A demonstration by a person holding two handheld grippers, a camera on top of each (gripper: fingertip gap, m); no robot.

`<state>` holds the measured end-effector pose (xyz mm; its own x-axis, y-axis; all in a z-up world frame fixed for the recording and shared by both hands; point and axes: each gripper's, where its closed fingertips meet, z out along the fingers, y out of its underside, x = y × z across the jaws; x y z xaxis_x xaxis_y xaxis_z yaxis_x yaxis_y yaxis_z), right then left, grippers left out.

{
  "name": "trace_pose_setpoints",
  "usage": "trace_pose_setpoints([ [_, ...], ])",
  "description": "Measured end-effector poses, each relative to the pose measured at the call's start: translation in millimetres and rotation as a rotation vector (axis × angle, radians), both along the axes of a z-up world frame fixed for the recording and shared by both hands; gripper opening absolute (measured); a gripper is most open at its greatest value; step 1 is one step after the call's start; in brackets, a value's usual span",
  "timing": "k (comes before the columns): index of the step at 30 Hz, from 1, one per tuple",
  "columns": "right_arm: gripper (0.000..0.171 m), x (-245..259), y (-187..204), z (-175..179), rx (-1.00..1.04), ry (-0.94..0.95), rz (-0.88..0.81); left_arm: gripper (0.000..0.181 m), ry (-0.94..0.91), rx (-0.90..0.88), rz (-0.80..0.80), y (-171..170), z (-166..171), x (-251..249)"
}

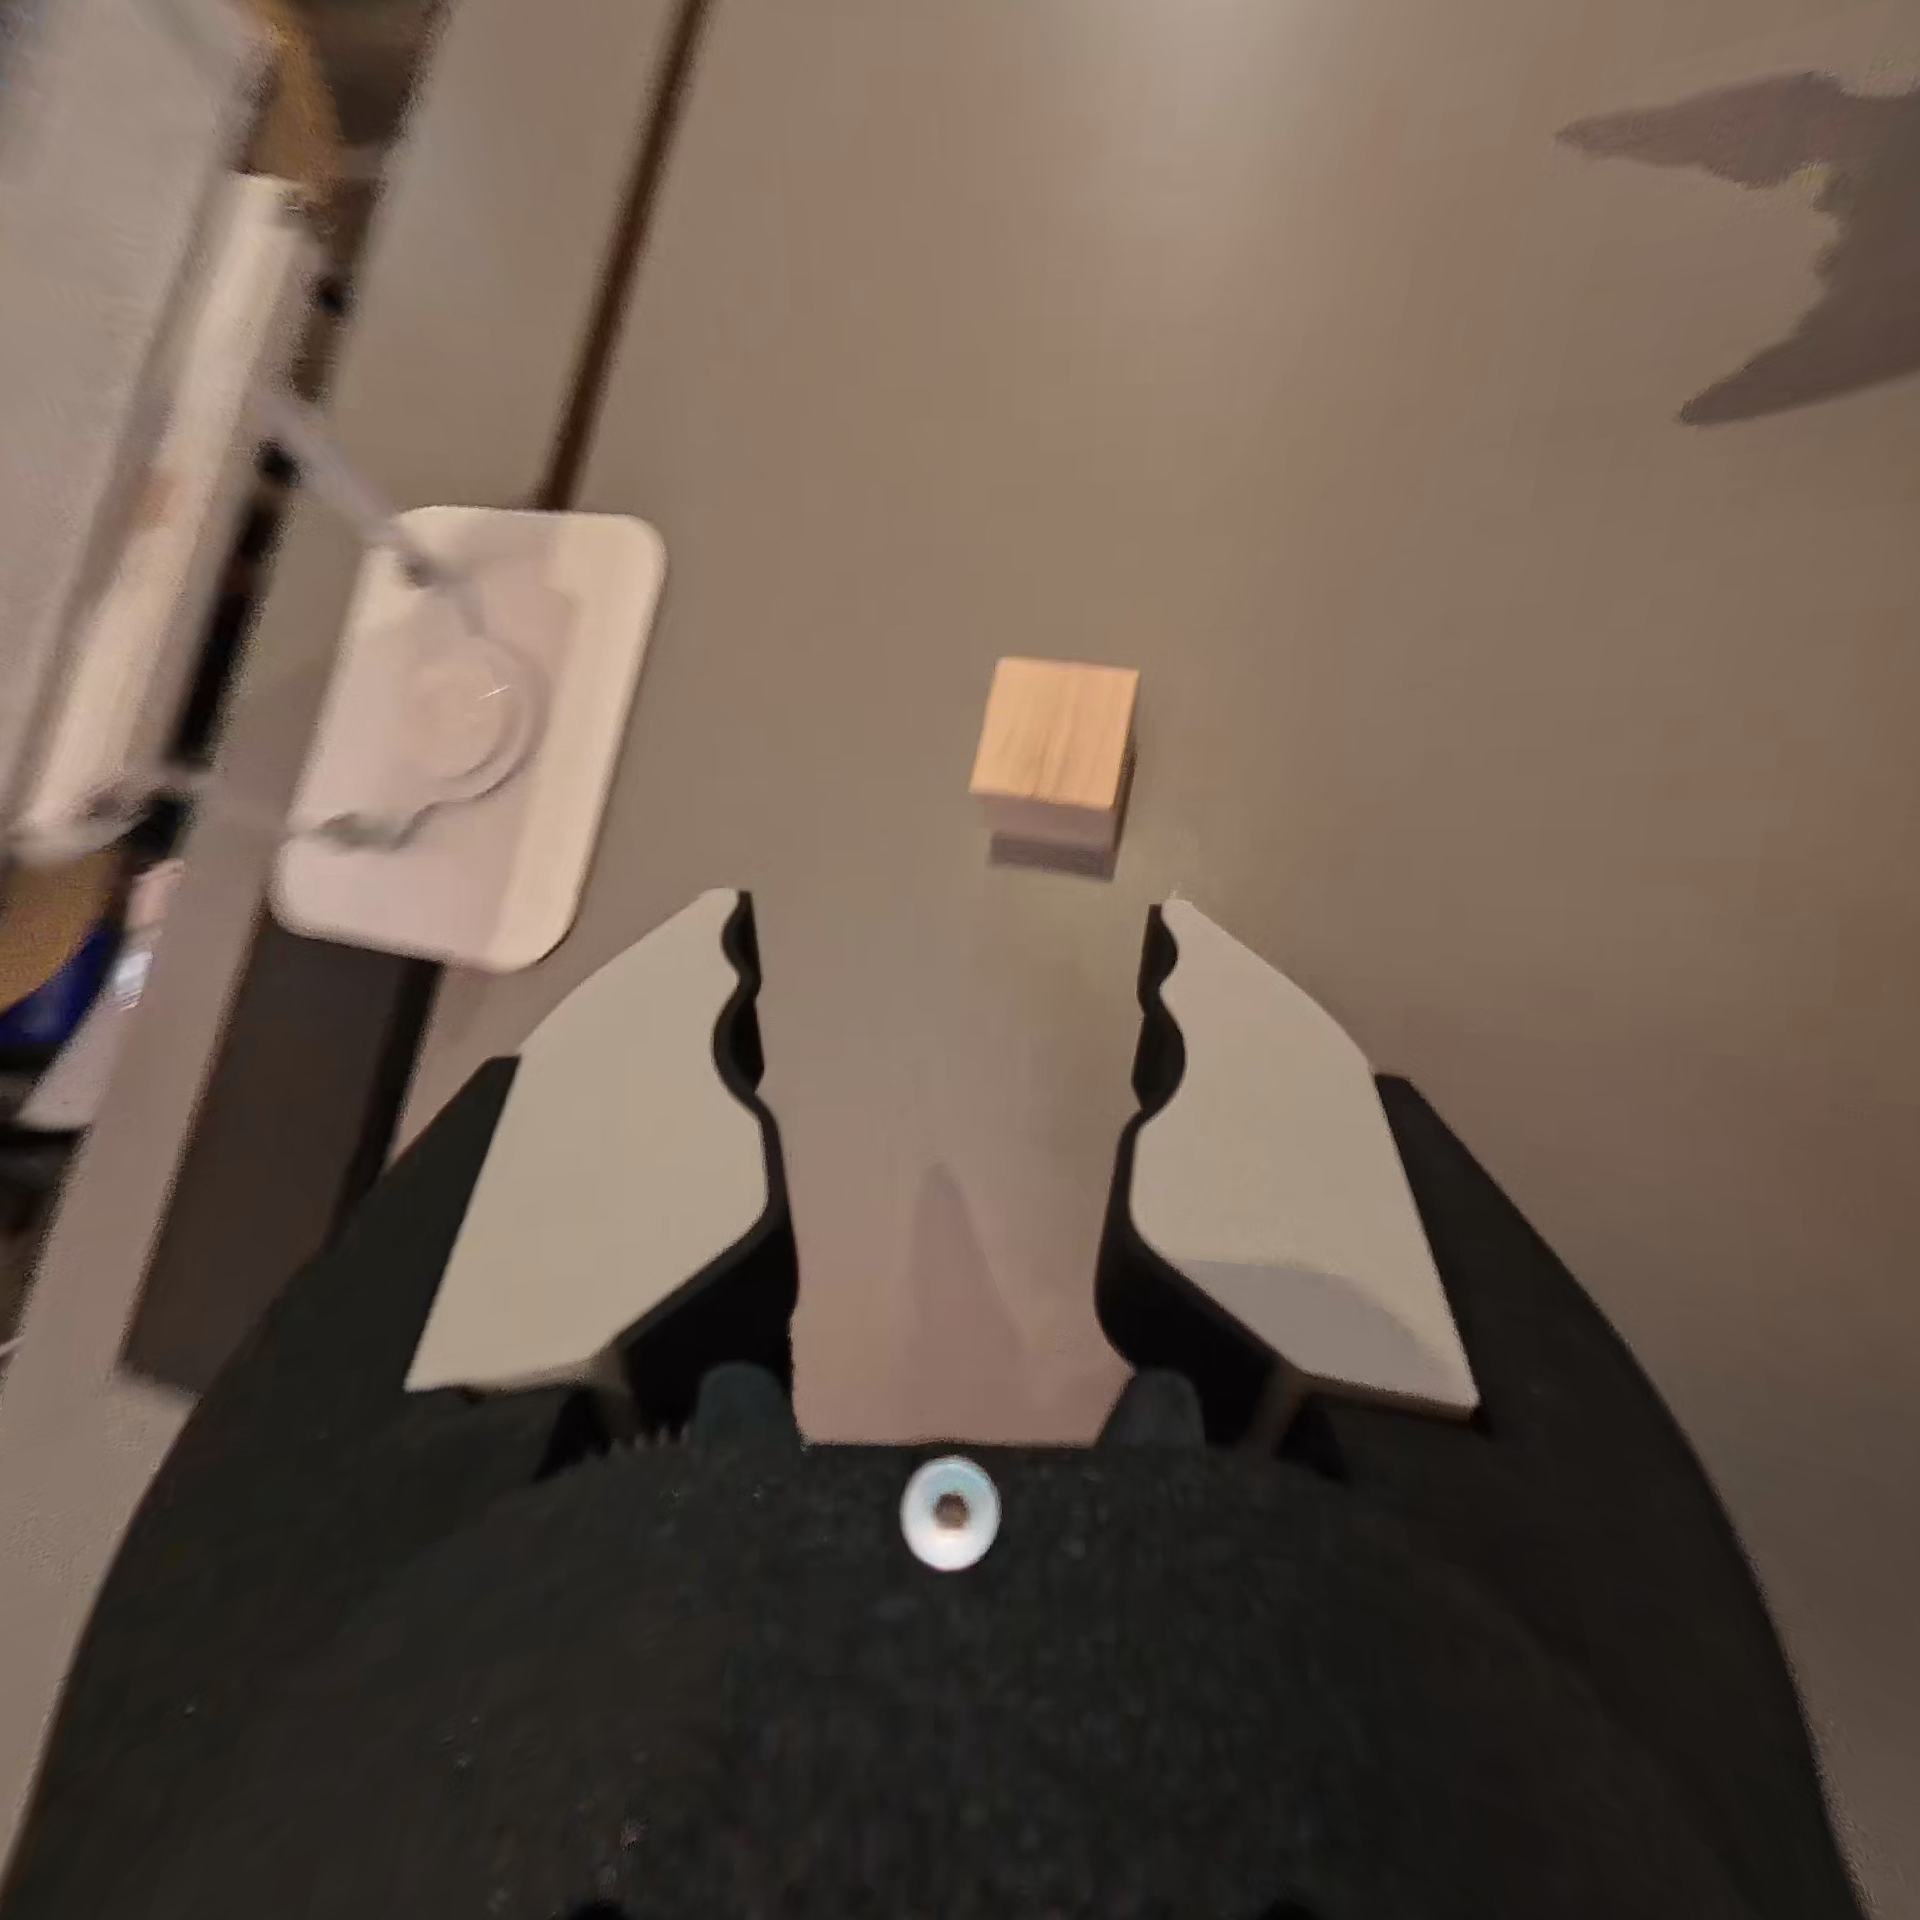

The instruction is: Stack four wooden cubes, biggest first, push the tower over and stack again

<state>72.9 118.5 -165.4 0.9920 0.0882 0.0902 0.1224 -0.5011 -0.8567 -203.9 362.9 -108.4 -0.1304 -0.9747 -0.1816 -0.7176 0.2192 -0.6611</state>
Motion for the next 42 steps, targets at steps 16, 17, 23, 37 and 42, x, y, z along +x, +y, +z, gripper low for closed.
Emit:
trace_pose_setpoints([
  [16, 0.136, -44, 41, 12, -0.037, -0.078, 0.081, 0.089, 0.321, 0.108, 0.233, 44, -71, -283],
  [17, 0.136, -46, 43, 13, -0.039, -0.086, 0.083, 0.089, 0.349, 0.099, 0.22, 45, -80, -287],
  [23, 0.136, -48, 44, 18, -0.05, -0.112, 0.073, 0.073, 0.418, 0.037, 0.136, 45, -108, -287],
  [37, 0.136, -43, 42, 10, -0.072, -0.108, 0.053, 0.047, 0.595, -0.04, 0.089, 43, -155, -281],
  [42, 0.136, -42, 40, 11, -0.052, -0.097, 0.058, 0.046, 0.563, -0.103, 0.238, 50, -139, -283],
])
